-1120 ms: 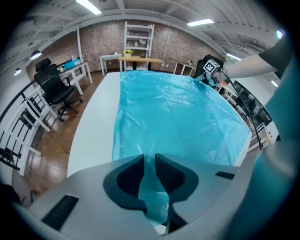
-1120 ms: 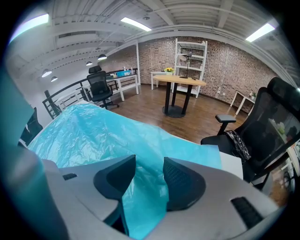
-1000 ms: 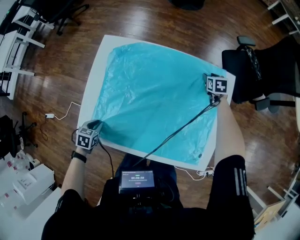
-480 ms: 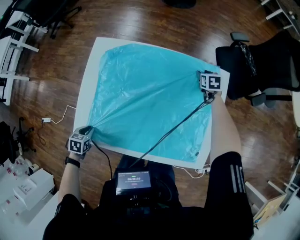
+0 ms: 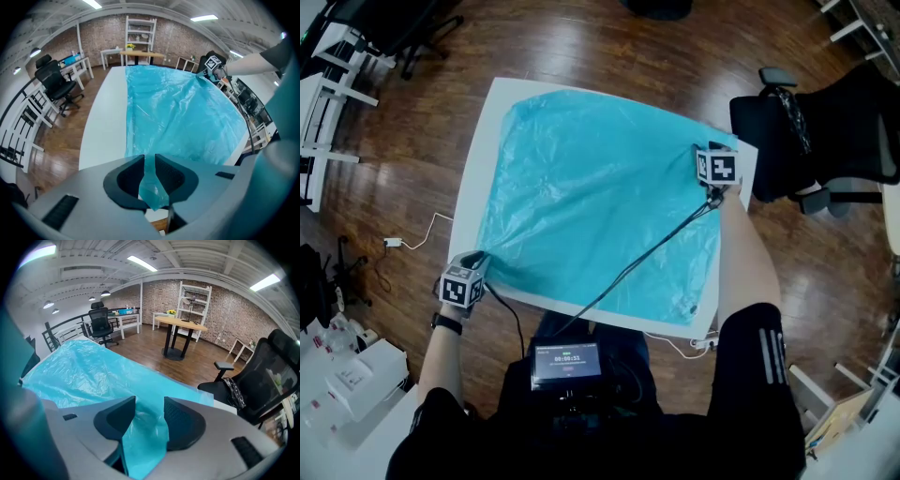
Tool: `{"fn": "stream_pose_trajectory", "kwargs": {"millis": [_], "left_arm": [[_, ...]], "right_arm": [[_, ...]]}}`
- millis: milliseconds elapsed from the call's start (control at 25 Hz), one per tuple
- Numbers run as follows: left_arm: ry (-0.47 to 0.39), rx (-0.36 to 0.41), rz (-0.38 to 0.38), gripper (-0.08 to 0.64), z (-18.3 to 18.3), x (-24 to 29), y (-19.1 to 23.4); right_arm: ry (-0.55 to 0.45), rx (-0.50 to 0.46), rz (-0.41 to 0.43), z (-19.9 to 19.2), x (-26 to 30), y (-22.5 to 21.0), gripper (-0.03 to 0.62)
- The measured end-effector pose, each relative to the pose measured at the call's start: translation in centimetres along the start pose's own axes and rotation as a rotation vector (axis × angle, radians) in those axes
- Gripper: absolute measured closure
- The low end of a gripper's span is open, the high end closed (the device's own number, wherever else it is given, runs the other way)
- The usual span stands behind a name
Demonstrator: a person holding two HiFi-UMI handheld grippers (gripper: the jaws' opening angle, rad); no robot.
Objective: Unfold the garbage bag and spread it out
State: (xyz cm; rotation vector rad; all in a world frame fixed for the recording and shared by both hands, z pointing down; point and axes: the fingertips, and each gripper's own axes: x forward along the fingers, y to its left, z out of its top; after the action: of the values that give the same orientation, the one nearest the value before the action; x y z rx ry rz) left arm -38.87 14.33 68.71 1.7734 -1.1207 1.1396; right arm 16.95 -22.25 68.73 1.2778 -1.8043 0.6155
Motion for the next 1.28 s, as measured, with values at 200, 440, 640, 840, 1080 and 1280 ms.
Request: {"fn": "stream_pose_trajectory", "kwargs": {"millis": [200,440,640,840,1080,1280], "left_arm": [[-0.054,-0.003,0.007,0.479,1.5,-0.8,-0.1],[-0.200,-0.065,-0.004,0.479,5.0,-2.0,-1.0],[-0.283,-0.065,-0.037,0.479,7.7,-2.8,-2.5],[-0.359,-0.045,-0.080,0.479,10.6,-4.1,-4.7],[-0.429,0.012,-0.147,0.479,13.6,-5.4,-7.6],[-0.478,0.087,-0.208,0.479,16.0,-6.8,-10.1]], "right_arm": [[-0.093,0.029,0.035,2.0,-1.4,1.1,0.365],[-0.203,0.073,0.070,4.7,-4.4,2.2,0.365],[-0.271,0.067,0.122,6.5,-8.0,4.7,0.365],[-0.359,0.065,0.160,7.5,-13.5,7.4,0.451],[-0.464,0.122,0.207,7.0,-19.7,10.0,0.471],[-0.546,0.195,0.223,5.7,-25.0,12.4,0.518]]}}
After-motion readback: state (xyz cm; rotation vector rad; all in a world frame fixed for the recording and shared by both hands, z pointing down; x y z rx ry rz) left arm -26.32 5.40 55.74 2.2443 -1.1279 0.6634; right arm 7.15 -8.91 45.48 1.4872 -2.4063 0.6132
